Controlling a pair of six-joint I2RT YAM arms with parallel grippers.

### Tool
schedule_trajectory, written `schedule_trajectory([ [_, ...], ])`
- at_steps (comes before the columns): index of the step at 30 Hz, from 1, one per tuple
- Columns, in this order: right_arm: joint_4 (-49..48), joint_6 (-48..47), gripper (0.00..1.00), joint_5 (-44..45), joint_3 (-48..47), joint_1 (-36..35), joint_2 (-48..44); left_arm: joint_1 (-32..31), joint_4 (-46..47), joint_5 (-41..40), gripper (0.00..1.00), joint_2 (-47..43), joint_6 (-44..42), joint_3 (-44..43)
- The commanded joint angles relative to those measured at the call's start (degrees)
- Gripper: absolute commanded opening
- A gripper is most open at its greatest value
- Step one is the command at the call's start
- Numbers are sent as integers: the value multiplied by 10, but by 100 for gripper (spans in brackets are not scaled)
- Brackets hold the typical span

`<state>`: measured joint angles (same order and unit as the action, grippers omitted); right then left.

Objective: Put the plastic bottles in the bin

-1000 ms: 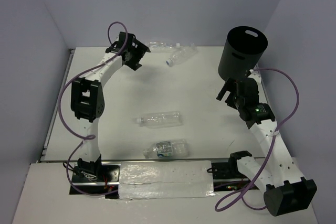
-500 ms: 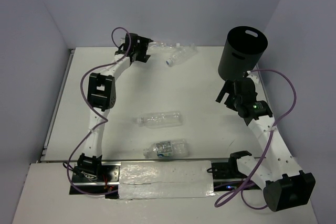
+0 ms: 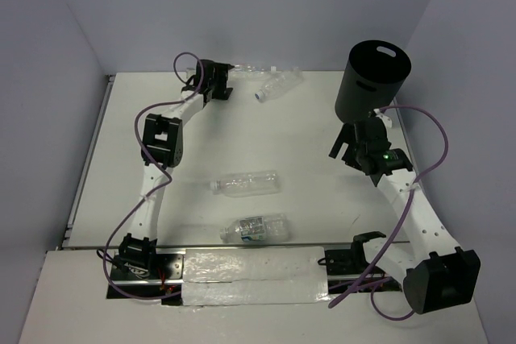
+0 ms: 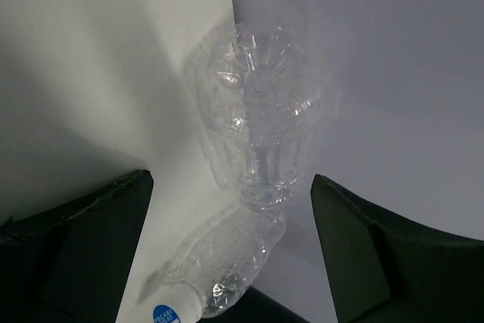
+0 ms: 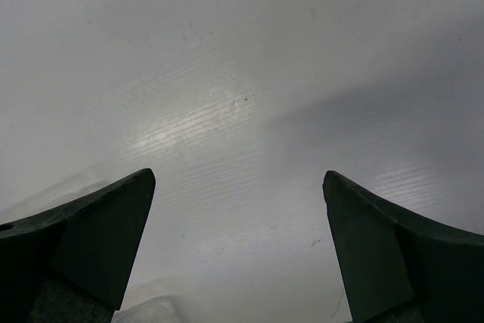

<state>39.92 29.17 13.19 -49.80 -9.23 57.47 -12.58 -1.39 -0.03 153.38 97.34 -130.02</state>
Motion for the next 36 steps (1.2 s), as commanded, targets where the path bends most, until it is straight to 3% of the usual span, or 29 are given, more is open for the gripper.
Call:
schedule_trajectory([
  [1,-5,9,100,3,-8,-5,4,3,31,-20,99,16,18,-30],
  [20,-13,16,100,-1,5,-4,32,-16,-7,-102,98,96,100,-127],
  [24,-12,18,100,0,5,-4,33,-16,-16,-107,93,94,98,-123],
  [33,-12,22,100,-4,1,-5,39,-13,28,-98,68,41,45,-54],
  [36,-11,21,100,-5,0,-5,36,-13,39,-109,68,-10,4,-3],
])
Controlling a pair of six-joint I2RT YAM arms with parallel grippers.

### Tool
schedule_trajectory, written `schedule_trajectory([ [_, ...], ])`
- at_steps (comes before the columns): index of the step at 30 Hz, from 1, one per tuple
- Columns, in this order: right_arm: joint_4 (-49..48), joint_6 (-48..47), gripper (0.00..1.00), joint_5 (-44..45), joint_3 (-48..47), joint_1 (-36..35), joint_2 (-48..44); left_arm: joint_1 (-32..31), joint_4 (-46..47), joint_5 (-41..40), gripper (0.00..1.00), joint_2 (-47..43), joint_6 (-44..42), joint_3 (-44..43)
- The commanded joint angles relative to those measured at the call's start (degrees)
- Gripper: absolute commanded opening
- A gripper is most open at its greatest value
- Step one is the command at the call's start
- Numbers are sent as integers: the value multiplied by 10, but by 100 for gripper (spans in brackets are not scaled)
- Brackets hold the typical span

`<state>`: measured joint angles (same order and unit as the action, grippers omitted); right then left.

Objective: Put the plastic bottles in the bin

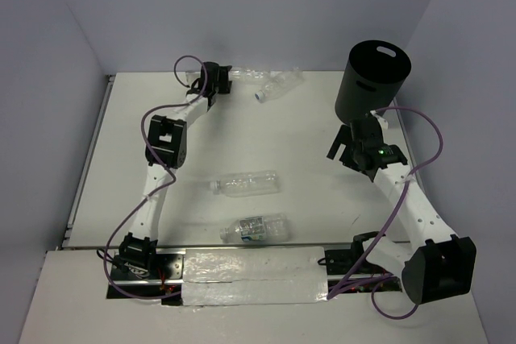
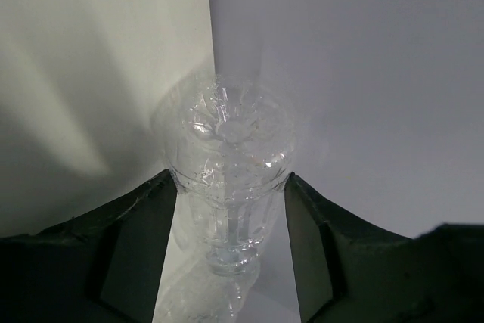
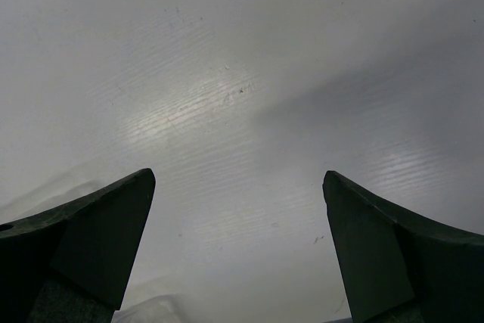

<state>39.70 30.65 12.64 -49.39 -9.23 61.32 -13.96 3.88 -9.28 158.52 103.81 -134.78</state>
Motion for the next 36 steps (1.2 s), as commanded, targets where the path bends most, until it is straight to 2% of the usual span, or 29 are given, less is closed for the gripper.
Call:
schedule_trajectory([
  [1,-7,7,100,-2,-4,-5,-3,1,-7,-26,68,-76,-68,62],
  [8,8,7,100,-2,-21,-11,-27,7,-5,-83,64,-237,-191,178],
  [13,20,11,100,-3,-23,-19,-64,12,-9,-125,63,-337,-289,210],
  [18,24,12,100,-6,-21,-25,-82,23,-8,-122,62,-401,-354,212],
  [25,29,-5,100,-10,-51,-30,-86,35,-98,-29,60,-457,-485,146],
  [36,41,-31,100,-26,-69,-31,-111,31,-179,148,59,-559,-603,194],
])
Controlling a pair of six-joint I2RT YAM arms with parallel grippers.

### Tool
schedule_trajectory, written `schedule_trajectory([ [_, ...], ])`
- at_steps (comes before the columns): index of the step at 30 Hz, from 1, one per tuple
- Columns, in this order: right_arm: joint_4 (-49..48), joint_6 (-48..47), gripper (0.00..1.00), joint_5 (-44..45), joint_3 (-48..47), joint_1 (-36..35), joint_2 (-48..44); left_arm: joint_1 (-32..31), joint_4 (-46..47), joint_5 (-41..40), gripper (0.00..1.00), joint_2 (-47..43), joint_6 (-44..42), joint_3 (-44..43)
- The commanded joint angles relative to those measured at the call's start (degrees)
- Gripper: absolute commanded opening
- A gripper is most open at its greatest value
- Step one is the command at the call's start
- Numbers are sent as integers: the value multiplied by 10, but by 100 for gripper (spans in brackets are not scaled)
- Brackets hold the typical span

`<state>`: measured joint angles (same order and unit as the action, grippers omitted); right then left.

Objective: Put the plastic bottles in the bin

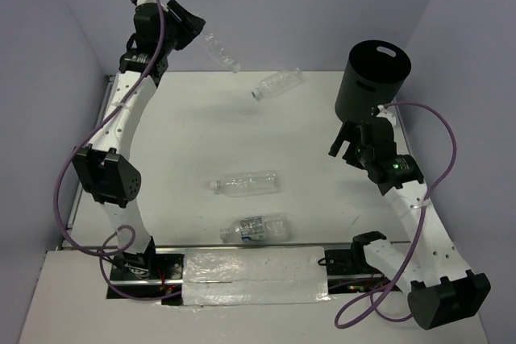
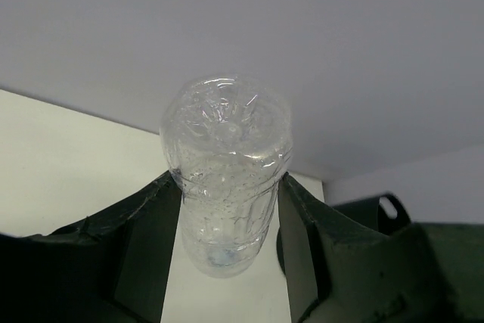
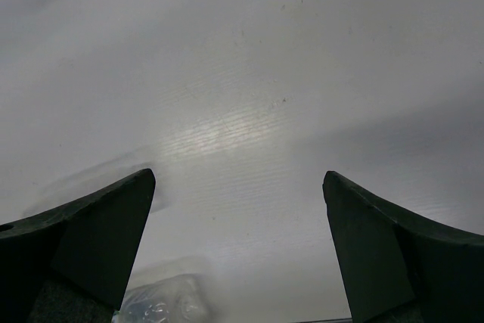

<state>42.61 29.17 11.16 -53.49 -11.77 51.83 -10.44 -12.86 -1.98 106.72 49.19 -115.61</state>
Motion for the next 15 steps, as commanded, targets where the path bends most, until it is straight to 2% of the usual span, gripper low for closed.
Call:
schedule_trajectory([
  [1,12,-22,100,-28,-33,-6,-19,-7,-29,108,59,-47,-75,1],
  [3,14,-39,100,-56,-50,-6,-17,-12,-51,139,59,-49,-93,-6],
  [8,18,-80,100,-169,-118,-20,12,-31,-118,295,58,-49,-130,-1],
  [11,14,-95,100,-220,-178,-41,54,-60,-143,342,60,-49,-142,17],
  [15,15,-133,100,-254,-279,-99,129,-104,-119,371,60,-63,-127,64],
])
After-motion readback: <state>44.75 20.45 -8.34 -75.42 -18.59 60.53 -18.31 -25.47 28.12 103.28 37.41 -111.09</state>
